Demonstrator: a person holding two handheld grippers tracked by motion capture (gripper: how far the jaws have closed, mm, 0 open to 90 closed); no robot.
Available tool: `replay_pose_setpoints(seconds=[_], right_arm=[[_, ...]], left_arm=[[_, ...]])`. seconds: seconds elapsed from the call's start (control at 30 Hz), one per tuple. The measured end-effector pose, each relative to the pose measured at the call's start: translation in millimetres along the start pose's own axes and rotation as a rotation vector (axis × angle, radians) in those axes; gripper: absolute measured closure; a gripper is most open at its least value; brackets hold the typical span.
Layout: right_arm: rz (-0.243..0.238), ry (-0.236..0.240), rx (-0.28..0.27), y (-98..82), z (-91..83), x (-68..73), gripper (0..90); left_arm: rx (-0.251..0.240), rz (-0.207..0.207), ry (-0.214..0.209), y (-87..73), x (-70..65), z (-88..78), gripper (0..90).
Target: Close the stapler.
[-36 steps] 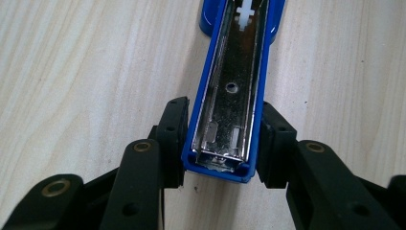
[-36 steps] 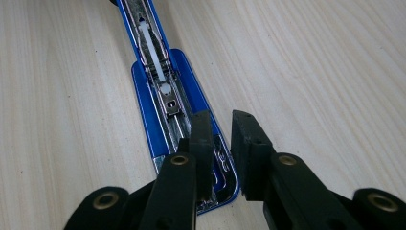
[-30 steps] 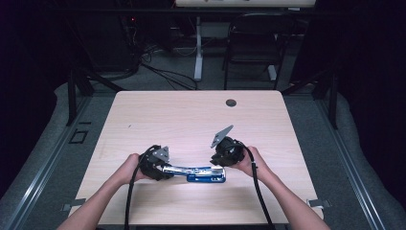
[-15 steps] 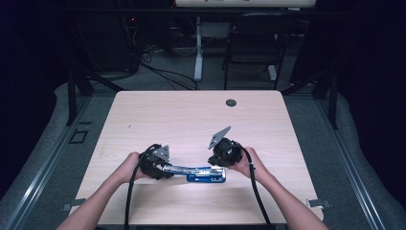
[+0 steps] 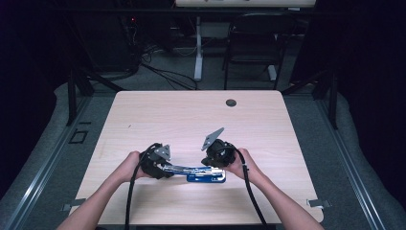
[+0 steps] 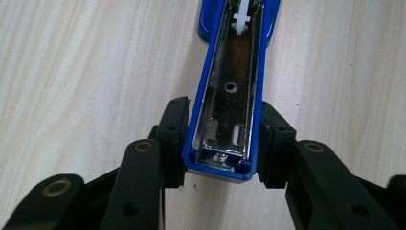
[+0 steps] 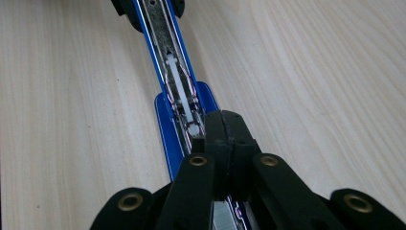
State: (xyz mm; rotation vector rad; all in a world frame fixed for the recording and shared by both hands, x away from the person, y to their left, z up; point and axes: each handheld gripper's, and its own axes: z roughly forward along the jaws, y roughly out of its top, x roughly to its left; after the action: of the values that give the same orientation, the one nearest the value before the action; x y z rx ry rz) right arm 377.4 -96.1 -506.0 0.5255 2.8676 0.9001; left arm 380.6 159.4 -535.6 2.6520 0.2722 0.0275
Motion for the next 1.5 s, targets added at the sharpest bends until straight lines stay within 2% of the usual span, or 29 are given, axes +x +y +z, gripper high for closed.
replay_pose_setpoints(seconds=[0.27,0.5,0.53,0.77,0.8,0.87,0.97,1.1,1.23,1.3,1.37,1.43,1.47,1.5], right_arm=[[-0.018,0.018,-0.014,3.1,3.4,3.5,89.5],[0.010,0.014,-0.017,3.2,2.8,3.6,90.0],[0.010,0.010,-0.018,3.4,2.6,3.8,90.0],[-0.004,0.007,-0.024,6.2,3.8,6.0,90.0],[-0.009,0.009,-0.017,6.6,3.7,5.8,90.0],[-0.005,0.014,-0.018,6.4,4.7,6.2,90.0],[-0.001,0.021,-0.019,6.2,5.3,6.1,90.0],[-0.004,0.025,-0.026,6.7,6.0,6.7,90.0],[-0.008,0.028,-0.008,6.9,6.4,6.9,89.8],[-0.001,0.032,-0.012,5.9,7.2,6.8,89.7],[0.000,0.033,-0.008,4.5,7.4,6.0,89.6],[0.002,0.031,-0.002,3.2,7.3,5.5,89.6],[0.004,0.029,-0.005,2.7,7.2,5.4,89.6],[0.007,0.029,-0.005,2.4,6.8,5.7,89.6]], left_arm=[[0.004,0.017,0.004,1.9,-0.9,-1.9,61.8],[0.013,0.019,-0.003,4.0,-1.4,-3.9,61.8],[0.010,0.020,0.012,4.3,-2.3,-3.6,61.8],[0.008,0.024,0.016,4.9,-3.4,-4.7,61.8],[0.022,0.029,0.000,5.9,-2.7,-6.0,61.8],[0.024,0.037,0.021,7.6,-4.3,-6.0,61.8],[0.028,0.038,0.022,9.1,-4.4,-6.7,61.7],[0.013,0.034,0.016,8.5,-3.5,-7.5,61.6],[0.013,0.040,0.008,10.4,-3.3,-9.7,61.6],[0.011,0.038,-0.002,12.2,-3.0,-11.3,61.7],[-0.003,0.037,-0.033,14.5,-1.2,-15.9,61.7],[-0.004,0.046,-0.030,17.4,-1.7,-17.8,61.8],[-0.015,0.048,-0.006,18.1,-2.8,-17.1,61.6],[-0.015,0.049,-0.010,19.1,-2.4,-17.9,61.6]])
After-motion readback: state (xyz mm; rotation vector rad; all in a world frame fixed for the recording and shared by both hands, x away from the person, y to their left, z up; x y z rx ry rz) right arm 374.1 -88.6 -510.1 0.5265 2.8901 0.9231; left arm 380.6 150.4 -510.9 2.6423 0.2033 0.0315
